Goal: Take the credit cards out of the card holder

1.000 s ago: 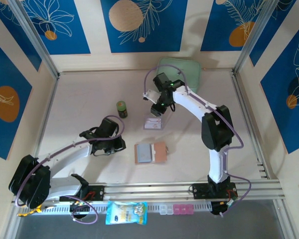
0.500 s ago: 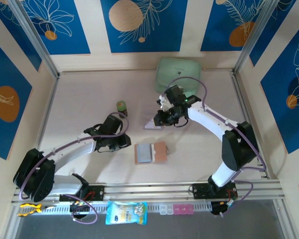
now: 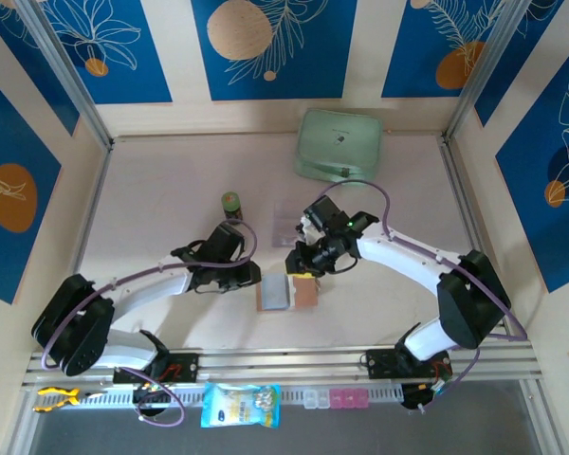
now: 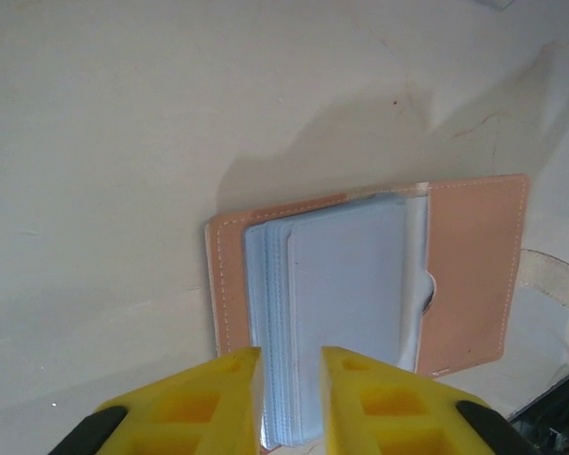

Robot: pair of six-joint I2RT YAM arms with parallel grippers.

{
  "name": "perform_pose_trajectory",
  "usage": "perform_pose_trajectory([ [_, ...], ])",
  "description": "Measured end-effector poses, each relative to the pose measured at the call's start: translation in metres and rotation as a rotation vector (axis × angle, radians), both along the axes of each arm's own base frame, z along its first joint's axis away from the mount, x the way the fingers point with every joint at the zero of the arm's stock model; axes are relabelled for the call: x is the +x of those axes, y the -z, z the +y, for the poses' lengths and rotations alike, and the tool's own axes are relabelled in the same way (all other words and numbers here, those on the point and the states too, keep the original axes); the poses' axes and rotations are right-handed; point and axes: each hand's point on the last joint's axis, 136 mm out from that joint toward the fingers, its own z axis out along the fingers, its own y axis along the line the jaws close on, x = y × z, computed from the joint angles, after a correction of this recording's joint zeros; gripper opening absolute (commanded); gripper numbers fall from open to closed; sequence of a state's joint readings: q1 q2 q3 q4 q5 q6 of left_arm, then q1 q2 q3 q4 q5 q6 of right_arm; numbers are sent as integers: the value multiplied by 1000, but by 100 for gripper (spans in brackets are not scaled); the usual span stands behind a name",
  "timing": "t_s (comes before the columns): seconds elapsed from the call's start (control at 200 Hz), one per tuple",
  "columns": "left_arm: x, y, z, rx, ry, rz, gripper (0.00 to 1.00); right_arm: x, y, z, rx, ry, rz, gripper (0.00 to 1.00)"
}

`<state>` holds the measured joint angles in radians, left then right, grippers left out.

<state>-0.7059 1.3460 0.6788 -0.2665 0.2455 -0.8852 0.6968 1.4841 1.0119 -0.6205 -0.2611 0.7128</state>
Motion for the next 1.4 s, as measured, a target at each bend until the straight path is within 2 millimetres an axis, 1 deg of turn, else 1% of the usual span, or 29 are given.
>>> perform_pose_trajectory([
  [0.06, -4, 4, 0, -1, -2, 13, 25, -4, 4, 0, -9, 2, 8, 30],
  [0.16, -8, 8, -3, -2, 4, 27, 22, -8, 10, 2, -17, 5, 16, 28],
  [0.325, -11, 12, -8, -2, 11, 39, 16, -11, 22, 9, -20, 7, 34, 20],
  [0.54, -17, 14, -13, -7, 14, 51, 8, -13, 40, 14, -46, 0, 67, 15],
  [0.765, -21, 26, -10, 26, 12, 88, 7, -14, 50, 18, -57, -9, 79, 14],
  [0.88, -23, 30, -9, 38, 13, 100, 6, -14, 53, 21, -57, -12, 80, 15],
  [1.11, -29, 41, 0, 87, 11, 137, 5, -16, 60, 24, -67, -20, 89, 16],
  [1.4, -28, 43, 2, 114, 17, 138, 6, -19, 76, 24, -105, -28, 116, 15],
])
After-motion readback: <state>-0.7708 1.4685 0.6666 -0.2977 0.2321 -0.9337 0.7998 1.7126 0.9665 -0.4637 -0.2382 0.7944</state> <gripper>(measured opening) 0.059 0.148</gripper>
